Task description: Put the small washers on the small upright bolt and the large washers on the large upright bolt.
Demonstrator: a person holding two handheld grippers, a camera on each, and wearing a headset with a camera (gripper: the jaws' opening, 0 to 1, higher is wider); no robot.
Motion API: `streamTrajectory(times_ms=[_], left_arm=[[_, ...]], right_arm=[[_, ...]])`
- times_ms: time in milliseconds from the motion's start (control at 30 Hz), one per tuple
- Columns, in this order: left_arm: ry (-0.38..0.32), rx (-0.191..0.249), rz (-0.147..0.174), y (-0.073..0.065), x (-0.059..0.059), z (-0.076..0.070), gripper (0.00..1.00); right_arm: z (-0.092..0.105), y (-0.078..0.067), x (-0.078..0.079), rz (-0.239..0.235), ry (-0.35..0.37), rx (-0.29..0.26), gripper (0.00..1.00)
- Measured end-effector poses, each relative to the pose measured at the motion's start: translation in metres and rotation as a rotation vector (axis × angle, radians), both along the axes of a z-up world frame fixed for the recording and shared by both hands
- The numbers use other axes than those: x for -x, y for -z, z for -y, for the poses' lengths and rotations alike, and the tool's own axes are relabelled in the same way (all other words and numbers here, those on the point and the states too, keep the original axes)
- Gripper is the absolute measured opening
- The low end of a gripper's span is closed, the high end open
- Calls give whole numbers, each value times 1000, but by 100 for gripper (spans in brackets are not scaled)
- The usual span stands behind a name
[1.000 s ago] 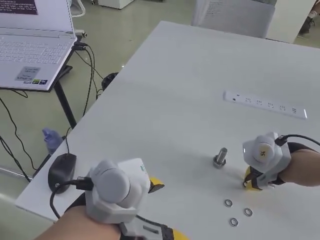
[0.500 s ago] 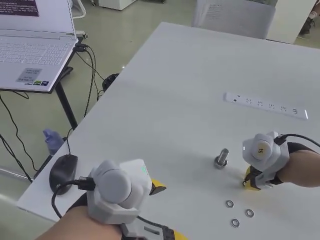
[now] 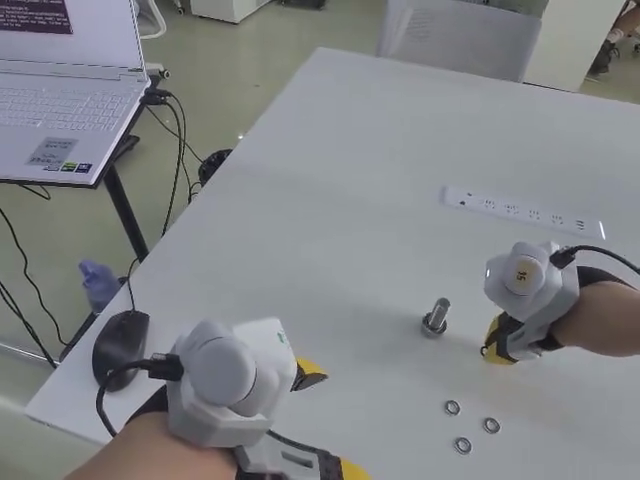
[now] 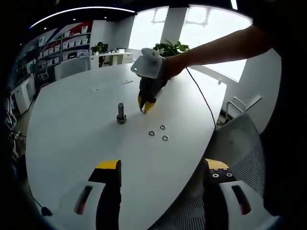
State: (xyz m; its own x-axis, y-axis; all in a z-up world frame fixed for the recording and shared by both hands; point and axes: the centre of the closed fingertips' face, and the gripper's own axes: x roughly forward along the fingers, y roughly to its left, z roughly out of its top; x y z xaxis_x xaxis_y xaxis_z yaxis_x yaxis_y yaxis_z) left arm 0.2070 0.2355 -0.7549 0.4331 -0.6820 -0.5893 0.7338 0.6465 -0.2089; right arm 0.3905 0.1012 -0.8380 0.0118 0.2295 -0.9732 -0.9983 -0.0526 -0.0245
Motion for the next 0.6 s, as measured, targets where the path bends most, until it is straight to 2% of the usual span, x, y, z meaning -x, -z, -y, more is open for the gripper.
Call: streamTrajectory(times_ms=[133, 200, 367, 500, 600], left_arm=[[8, -1, 3, 0, -2, 2, 68], [10, 1, 5, 0, -3, 3, 68], [9, 6, 23, -2, -9, 5, 70], [-9, 9, 47, -4, -16, 3, 76], [-19, 7, 44, -2, -18, 1, 79]], right_arm=[[3, -14, -3, 18, -7, -2, 13], [5, -21, -3, -2, 27, -17, 13], [10, -44, -7, 14, 53, -41, 13], [14, -59, -10, 25, 74, -54, 13], [19, -64, -13, 29, 89, -56, 13]])
